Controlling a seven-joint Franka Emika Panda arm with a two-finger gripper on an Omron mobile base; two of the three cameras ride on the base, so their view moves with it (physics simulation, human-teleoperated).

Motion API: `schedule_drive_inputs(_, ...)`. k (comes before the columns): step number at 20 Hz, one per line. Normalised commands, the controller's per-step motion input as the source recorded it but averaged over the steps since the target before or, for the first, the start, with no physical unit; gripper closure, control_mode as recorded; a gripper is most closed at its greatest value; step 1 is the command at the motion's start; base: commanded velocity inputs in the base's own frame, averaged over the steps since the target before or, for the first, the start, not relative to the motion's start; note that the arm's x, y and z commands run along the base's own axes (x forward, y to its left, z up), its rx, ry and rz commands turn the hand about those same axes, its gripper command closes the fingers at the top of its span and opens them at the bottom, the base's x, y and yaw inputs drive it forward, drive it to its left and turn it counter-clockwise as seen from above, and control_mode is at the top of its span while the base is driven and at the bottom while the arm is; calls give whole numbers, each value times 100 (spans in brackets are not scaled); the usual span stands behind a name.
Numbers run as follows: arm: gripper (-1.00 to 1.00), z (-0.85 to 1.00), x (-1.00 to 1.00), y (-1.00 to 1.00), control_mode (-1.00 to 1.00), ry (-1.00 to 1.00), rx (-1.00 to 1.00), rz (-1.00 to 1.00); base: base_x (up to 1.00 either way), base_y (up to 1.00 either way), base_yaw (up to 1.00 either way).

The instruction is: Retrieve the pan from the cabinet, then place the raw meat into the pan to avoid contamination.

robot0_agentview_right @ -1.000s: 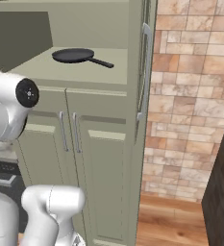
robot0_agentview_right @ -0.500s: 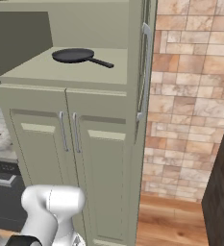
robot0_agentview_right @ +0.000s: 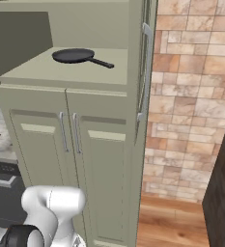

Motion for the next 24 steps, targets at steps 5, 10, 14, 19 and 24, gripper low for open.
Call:
schedule_drive_inputs(5,-100,0,-7,0,-100,-2,-2,-9,0,0,0)
schedule_drive_inputs(10,-100,0,-15,-4,-100,-3,-1,-10,0,0,0)
schedule_drive_inputs(14,-100,0,-15,-7,-100,-2,0,-10,0,0,0)
schedule_drive_inputs(19,-100,3,-15,-19,-100,0,0,-11,0,0,0)
schedule_drive_inputs(24,-100,15,-19,-37,-100,0,1,-13,0,0,0)
